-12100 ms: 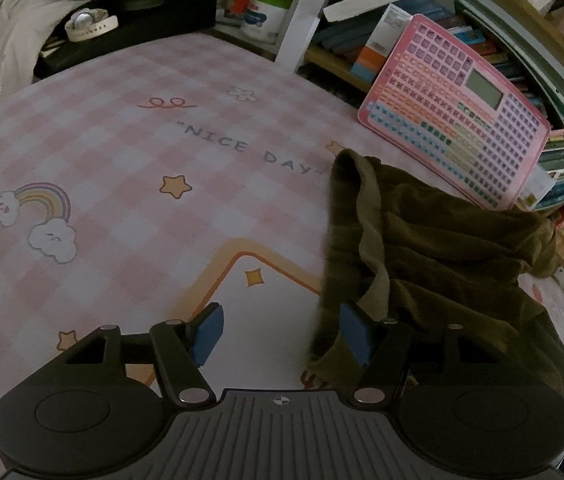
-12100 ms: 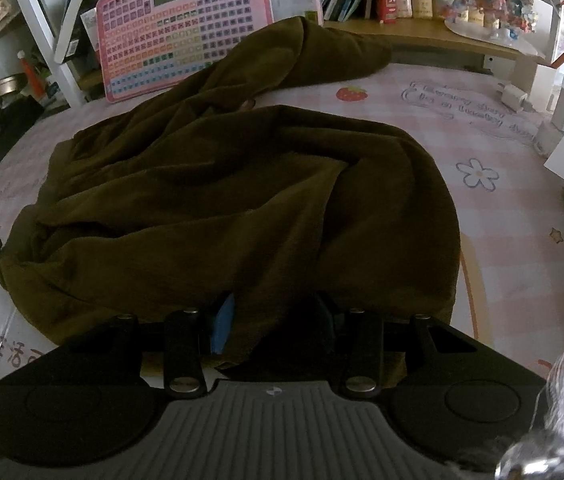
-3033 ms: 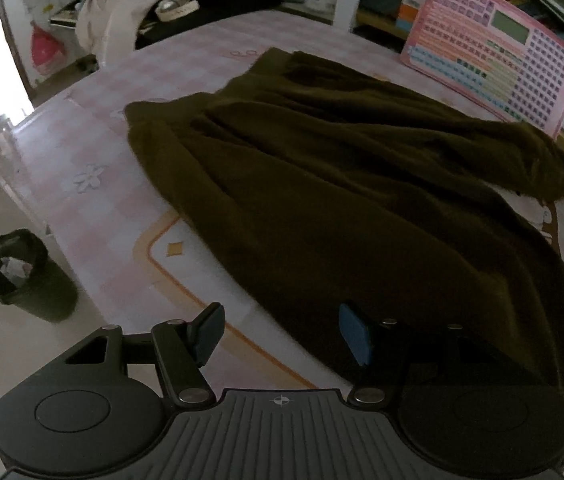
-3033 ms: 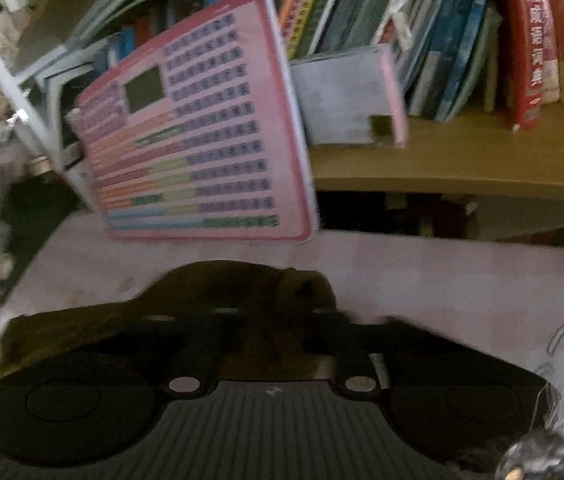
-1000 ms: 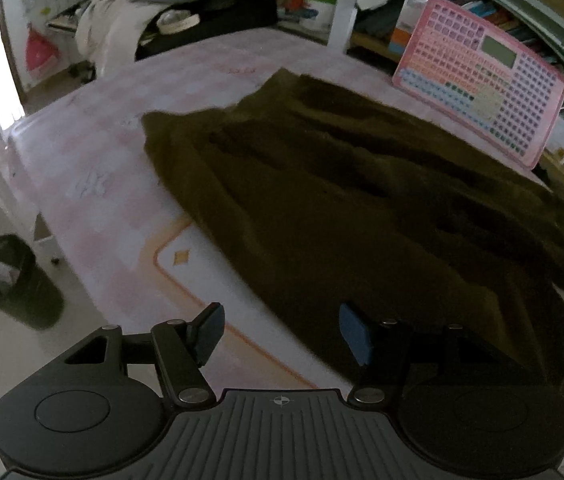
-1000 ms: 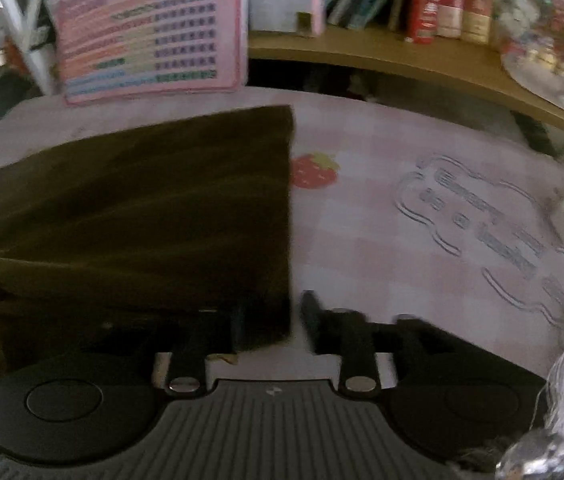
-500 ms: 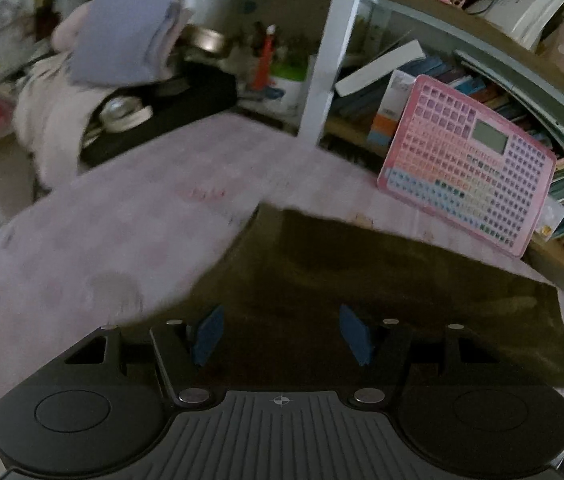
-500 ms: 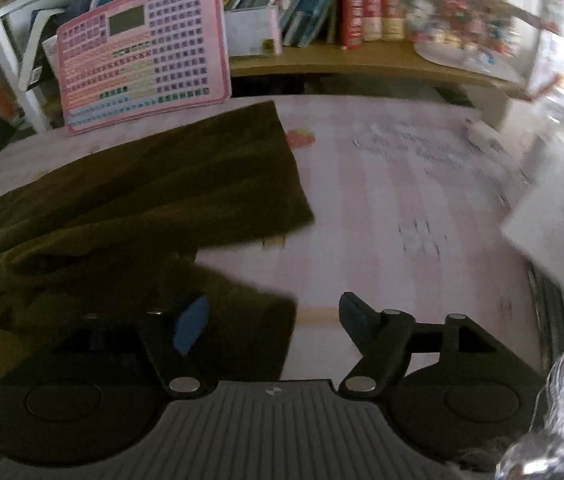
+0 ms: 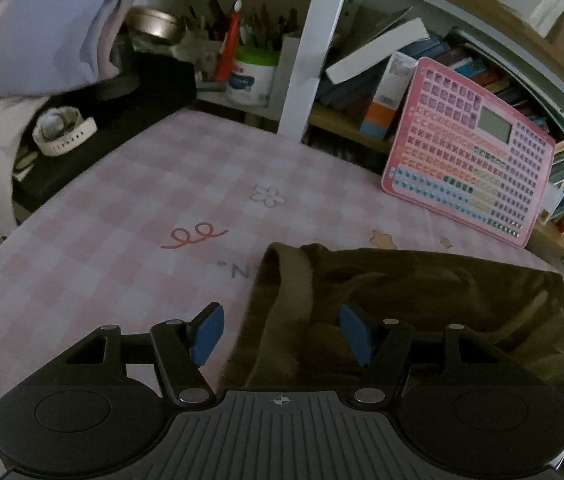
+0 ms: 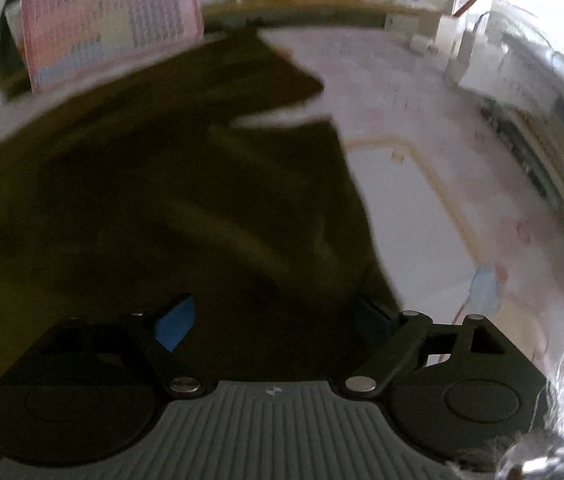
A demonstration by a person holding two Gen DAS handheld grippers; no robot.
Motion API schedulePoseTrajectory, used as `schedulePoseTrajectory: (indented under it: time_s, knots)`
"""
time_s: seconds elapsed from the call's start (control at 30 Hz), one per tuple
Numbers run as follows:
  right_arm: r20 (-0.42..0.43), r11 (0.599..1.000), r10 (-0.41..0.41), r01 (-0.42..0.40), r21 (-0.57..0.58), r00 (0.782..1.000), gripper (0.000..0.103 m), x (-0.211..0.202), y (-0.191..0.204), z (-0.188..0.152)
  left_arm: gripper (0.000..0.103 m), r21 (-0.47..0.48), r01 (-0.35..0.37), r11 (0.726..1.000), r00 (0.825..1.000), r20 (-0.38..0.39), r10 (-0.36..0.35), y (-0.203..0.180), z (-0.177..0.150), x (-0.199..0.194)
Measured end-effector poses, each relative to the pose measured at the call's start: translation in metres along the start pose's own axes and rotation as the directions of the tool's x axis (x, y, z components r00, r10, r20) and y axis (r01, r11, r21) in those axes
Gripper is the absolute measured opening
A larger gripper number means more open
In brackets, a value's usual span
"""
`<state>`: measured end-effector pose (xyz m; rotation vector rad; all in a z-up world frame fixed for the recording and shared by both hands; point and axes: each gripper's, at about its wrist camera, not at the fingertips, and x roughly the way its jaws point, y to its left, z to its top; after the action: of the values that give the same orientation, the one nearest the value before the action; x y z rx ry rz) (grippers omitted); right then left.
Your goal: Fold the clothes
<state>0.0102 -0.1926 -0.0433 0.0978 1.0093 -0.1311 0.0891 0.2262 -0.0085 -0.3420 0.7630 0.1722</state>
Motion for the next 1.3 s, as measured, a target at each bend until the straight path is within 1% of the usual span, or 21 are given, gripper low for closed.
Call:
schedulePoseTrajectory:
  time_s: [0.07, 0.1, 0.17, 0.3, 0.43, 0.57, 0.63, 0.87, 1.0, 1.07, 1.1, 1.17, 1.3]
  knots:
    - [0.021, 1.0, -0.026, 0.026, -0.011, 0.999, 0.096, -0.001, 0.006, -0.009, 0.066, -0.009, 0.01, 1.0, 1.0, -0.009, -0.01, 0.006, -0.001, 0.004]
    - [0.031, 1.0, -0.025, 0.025, 0.0, 0.999, 0.099, -0.001, 0.007, -0.012, 0.066, -0.014, 0.015, 1.0, 1.0, -0.012, -0.015, 0.01, -0.001, 0.005]
    - [0.051, 1.0, -0.024, 0.023, 0.018, 0.998, 0.102, -0.001, 0.008, -0.017, 0.066, -0.023, 0.023, 0.999, 1.0, -0.019, -0.024, 0.016, -0.003, 0.007]
    - [0.079, 0.999, -0.039, 0.036, 0.029, 0.996, 0.103, 0.0, 0.011, -0.02, 0.066, -0.036, 0.035, 0.999, 0.999, -0.027, -0.036, 0.03, -0.005, 0.007]
    - [0.111, 0.998, -0.046, 0.042, 0.037, 0.993, 0.103, 0.0, 0.012, -0.023, 0.066, -0.078, 0.05, 0.996, 0.998, -0.02, -0.052, 0.048, -0.005, 0.006]
    - [0.132, 0.998, -0.047, 0.042, 0.038, 0.99, 0.103, -0.001, 0.012, -0.026, 0.066, -0.131, 0.092, 0.987, 0.995, -0.012, -0.094, 0.063, -0.001, 0.008]
    - [0.143, 0.998, -0.048, 0.043, 0.038, 0.989, 0.103, -0.002, 0.013, -0.028, 0.066, -0.14, 0.104, 0.985, 0.994, -0.01, -0.106, 0.066, 0.001, 0.009]
    - [0.165, 0.998, -0.053, 0.047, 0.04, 0.985, 0.103, -0.003, 0.013, -0.032, 0.066, -0.128, 0.124, 0.984, 0.992, -0.011, -0.126, 0.065, 0.006, 0.015]
    - [0.176, 0.998, -0.058, 0.051, 0.041, 0.983, 0.103, -0.004, 0.014, -0.034, 0.065, -0.136, 0.132, 0.982, 0.99, -0.031, -0.137, 0.066, 0.009, 0.03]
    - [0.176, 0.997, -0.066, 0.06, 0.038, 0.982, 0.103, -0.004, 0.015, -0.034, 0.062, -0.149, 0.113, 0.982, 0.992, -0.047, -0.121, 0.064, 0.012, 0.042]
    - [0.175, 0.997, -0.072, 0.066, 0.036, 0.982, 0.103, -0.005, 0.017, -0.034, 0.061, -0.154, 0.115, 0.981, 0.991, -0.045, -0.123, 0.063, 0.013, 0.045]
    - [0.172, 0.997, -0.079, 0.075, 0.028, 0.982, 0.103, -0.005, 0.019, -0.033, 0.061, -0.169, 0.134, 0.977, 0.989, -0.035, -0.142, 0.059, 0.017, 0.051]
    - [0.157, 0.997, -0.066, 0.059, 0.051, 0.985, 0.103, -0.004, 0.015, -0.032, 0.052, -0.192, 0.167, 0.967, 0.984, -0.032, -0.177, 0.057, 0.024, 0.06]
